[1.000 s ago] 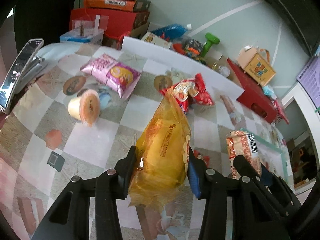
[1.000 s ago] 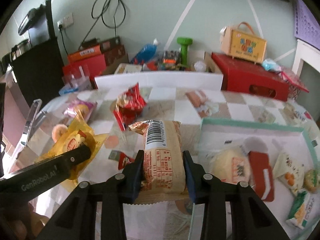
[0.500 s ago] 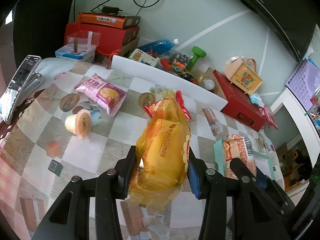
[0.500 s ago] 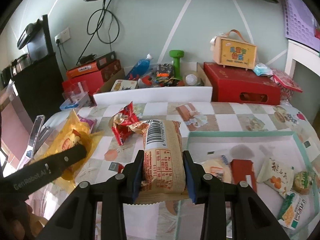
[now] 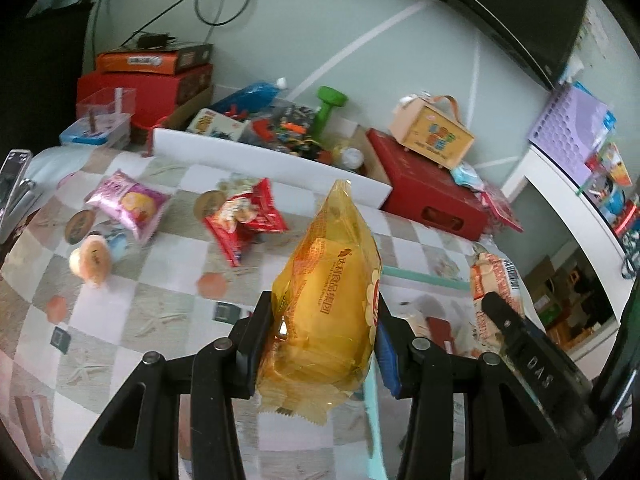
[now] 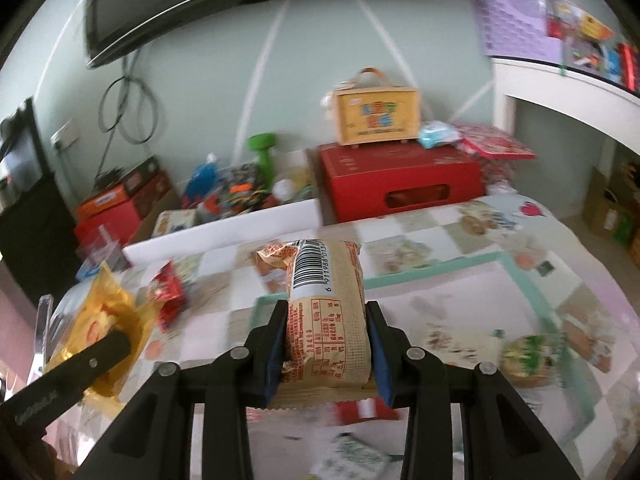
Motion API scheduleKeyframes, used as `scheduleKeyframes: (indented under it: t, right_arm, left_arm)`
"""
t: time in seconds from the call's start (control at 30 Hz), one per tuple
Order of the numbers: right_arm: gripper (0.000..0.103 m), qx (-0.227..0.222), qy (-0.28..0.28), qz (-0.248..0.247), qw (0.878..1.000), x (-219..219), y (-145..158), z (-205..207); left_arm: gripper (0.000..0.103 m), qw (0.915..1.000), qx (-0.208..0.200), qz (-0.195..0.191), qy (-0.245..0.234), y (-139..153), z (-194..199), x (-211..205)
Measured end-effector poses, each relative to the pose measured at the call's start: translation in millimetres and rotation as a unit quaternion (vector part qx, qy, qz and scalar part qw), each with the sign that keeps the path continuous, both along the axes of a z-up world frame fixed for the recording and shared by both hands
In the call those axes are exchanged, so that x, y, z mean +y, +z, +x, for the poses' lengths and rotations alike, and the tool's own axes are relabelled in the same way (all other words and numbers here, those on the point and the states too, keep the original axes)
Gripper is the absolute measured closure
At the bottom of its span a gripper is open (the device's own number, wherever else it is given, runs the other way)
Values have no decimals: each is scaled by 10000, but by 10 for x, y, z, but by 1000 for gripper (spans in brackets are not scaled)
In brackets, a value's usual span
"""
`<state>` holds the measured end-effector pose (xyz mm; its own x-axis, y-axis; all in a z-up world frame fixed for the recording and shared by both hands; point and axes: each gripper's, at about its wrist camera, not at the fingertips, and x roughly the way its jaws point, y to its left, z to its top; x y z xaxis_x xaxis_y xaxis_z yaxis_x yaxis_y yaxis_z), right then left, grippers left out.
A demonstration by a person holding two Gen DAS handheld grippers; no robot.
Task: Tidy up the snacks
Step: 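Lift and carry yellow bag with left tool while right tool carries bread bag to tray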
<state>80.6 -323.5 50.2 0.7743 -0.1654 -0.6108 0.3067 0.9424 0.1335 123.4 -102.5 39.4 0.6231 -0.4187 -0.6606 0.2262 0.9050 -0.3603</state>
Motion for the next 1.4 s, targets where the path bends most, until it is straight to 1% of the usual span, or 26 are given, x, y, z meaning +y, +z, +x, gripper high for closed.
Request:
scheduleKeyframes:
  t: [0.2,0.33,0.53,0.7,0.8,0.97,1.23,1.3,1.33,1.37,1.4]
  right_arm:
    - [64,-53,-586,-26,9983,-416,62,-182]
    - [64,-60,-997,8,9950,-724,80,-339]
    - [64,-18,-1369,75,9906,-1018,57,-497]
    - [63,72,-1427,144,9896,-1094,-5,-517]
    - [63,149,-1381,195,9901,-1109,-77,-476]
    - [63,304,-1351,234,9901,-1108,-191,-420]
    - [63,348,-1285,164,9910,-1060,-208,-373]
    - [63,385,-1286,132,9909,-1054,-212,-358]
    - [63,434,-1292,89,9906,-1045,-220,-347]
    - [62,476,-1299,42,9904,-1034,-227,-335]
    - [62,507,-1305,7,9901,-1025,-230,-324]
  left_arm:
    - [56,9995,-78,-17,-303,52,-60,-257]
    - [56,9982,-123,-10,-595,58,-112,-481]
    - [56,9941,-135,49,-1073,17,-182,-891]
    - [56,9902,-104,156,-1384,-48,-229,-1161]
    - [56,9888,-107,200,-1477,-85,-241,-1259]
    - [56,9884,-36,235,-1499,-169,-177,-1358]
    - [56,9881,-64,250,-1514,-174,-157,-1405]
    - [55,9877,-29,286,-1536,-184,-146,-1421]
    - [52,9875,17,290,-1549,-198,-143,-1423]
    - [47,9875,48,286,-1547,-205,-140,-1423]
    - [45,9877,79,274,-1541,-209,-135,-1419]
